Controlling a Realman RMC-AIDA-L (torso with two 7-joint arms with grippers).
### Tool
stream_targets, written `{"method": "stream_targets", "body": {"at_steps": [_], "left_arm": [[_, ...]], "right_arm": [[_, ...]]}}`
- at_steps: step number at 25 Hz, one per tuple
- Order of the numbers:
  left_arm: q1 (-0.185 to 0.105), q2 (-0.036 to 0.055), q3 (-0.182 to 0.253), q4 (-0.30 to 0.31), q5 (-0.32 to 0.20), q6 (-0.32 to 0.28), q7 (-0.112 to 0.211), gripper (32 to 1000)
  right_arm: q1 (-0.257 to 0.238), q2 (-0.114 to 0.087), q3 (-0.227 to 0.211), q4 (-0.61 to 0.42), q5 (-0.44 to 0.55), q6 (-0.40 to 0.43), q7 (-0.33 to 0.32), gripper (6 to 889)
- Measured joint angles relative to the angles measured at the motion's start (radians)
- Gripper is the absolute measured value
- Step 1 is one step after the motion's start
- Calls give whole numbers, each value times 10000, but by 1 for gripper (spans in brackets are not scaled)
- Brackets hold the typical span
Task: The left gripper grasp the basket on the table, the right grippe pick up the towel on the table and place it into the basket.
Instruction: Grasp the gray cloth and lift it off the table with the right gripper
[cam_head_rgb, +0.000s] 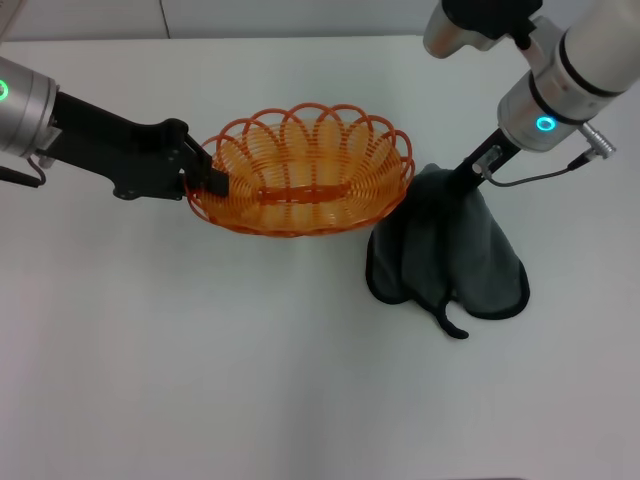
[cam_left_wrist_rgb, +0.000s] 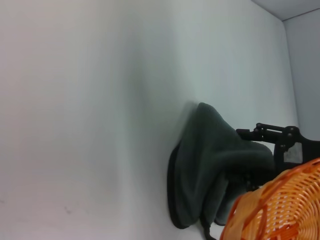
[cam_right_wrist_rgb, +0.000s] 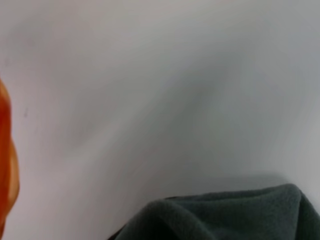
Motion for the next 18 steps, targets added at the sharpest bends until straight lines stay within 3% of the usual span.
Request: {"method": "stream_targets", "body": {"at_steps": [8, 18], "left_arm": [[-19, 1, -1, 0, -1, -12, 4, 112], [-29, -11, -1, 0, -2, -20, 5, 112]], "right_arm": [[22, 31, 0, 401, 58, 493, -125, 851], [28, 45, -1, 409, 64, 518, -132, 851]]}}
